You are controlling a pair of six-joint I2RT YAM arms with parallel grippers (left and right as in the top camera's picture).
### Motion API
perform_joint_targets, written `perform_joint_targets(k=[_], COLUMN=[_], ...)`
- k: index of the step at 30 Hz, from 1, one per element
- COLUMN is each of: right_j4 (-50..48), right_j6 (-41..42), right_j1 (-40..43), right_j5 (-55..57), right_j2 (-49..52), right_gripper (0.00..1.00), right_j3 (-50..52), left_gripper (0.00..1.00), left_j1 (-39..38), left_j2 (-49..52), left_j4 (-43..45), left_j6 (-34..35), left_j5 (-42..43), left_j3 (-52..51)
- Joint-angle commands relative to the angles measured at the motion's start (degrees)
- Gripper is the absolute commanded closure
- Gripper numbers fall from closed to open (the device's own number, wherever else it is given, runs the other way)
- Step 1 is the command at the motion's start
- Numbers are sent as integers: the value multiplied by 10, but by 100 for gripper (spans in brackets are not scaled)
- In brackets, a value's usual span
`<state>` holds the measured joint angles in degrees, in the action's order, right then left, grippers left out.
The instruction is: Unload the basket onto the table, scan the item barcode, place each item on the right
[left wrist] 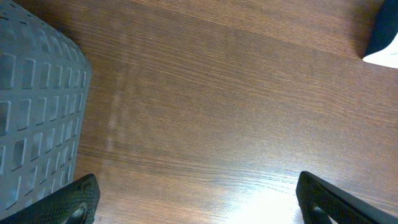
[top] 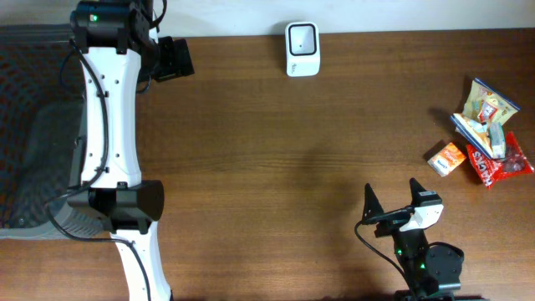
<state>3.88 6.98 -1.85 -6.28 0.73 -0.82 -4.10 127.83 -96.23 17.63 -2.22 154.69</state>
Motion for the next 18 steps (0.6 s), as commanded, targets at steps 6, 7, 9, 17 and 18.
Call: perform_joint_targets(k=[6,7,9,17,18], right_j4=[4,4,4,5,5], right_j6=[-8,-8,-8,-46,-53], right_j1=[4,4,4,4,4], right_j5=[23,23,20,23,23], right_j2=[-5,-5,-5,-5,-5], right_gripper=[2,2,2,2,2], right_j3=[5,5,5,5,5], left_gripper=[1,1,1,1,1], left_j1=[0,0,0,0,0], left_j2=[-9,-9,-9,-9,-9], left_j4=[1,1,1,1,1], left_j6=[4,4,3,4,3], left_j5=[-6,-6,-6,-6,-6], left_j3=[-2,-2,-2,-2,-2])
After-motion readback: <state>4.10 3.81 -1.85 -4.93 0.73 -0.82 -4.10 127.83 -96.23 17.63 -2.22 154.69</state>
